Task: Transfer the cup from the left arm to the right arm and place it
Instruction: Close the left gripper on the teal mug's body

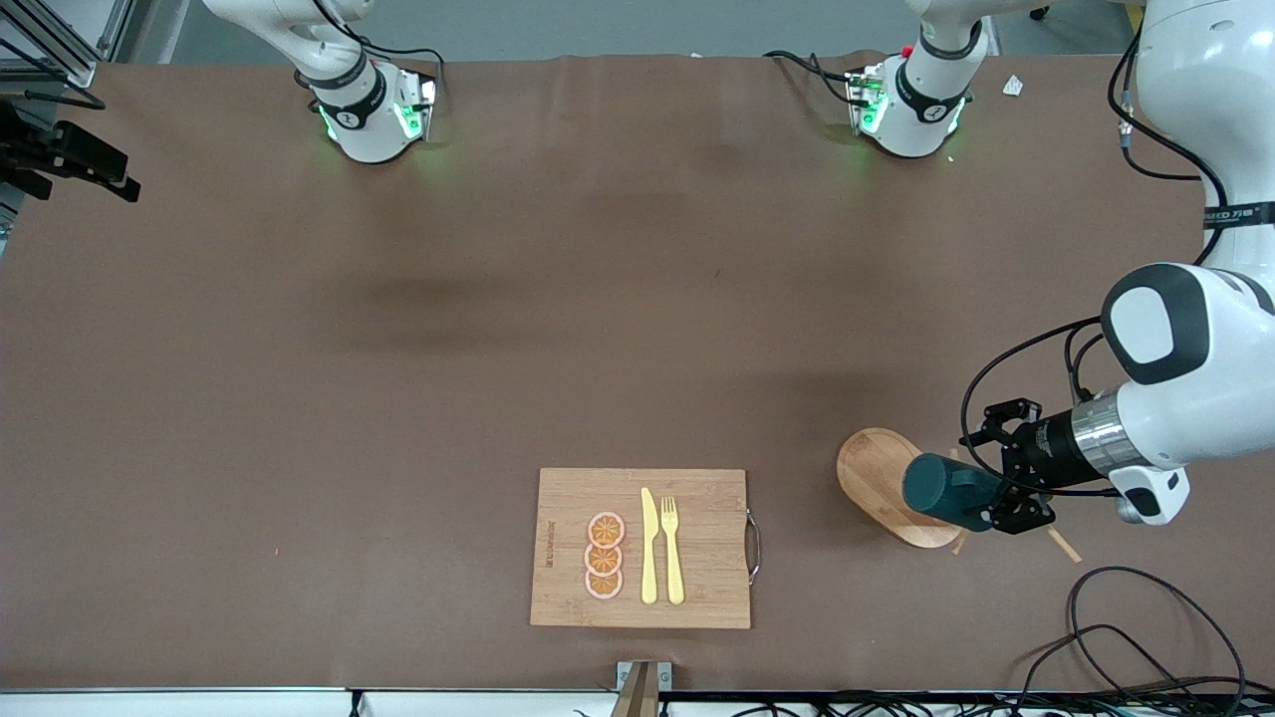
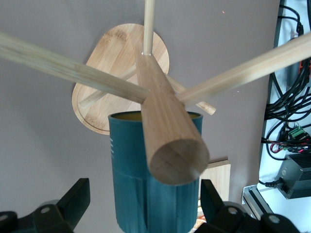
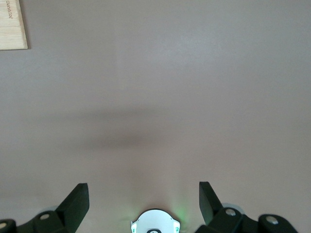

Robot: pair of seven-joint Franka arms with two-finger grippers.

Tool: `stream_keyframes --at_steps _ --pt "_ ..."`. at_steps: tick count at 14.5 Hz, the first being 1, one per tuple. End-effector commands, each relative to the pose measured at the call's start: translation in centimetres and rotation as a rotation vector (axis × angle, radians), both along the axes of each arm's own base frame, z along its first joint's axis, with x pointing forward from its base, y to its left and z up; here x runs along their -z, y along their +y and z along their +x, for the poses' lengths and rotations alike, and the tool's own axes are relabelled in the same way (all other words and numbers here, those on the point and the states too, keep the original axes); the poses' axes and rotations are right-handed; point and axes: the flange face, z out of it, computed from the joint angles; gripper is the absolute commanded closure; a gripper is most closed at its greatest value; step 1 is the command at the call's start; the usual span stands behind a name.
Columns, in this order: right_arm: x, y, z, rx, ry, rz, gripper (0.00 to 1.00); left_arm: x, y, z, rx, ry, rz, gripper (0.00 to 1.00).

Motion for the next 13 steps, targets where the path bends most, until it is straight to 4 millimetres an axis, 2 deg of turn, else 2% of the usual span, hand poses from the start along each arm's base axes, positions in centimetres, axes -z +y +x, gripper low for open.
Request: stream_keyframes --at_steps 1,13 --pt "-0.2 0.0 -0.6 0.01 -0.001 0.011 0.0 0.2 -0.4 0.6 -0.002 -0.012 -0.016 0.0" --pt "-0.2 0.0 -0.6 0.009 -0.001 0.011 0.0 1.8 -0.7 0.8 0.002 -0.001 -0.016 0.0"
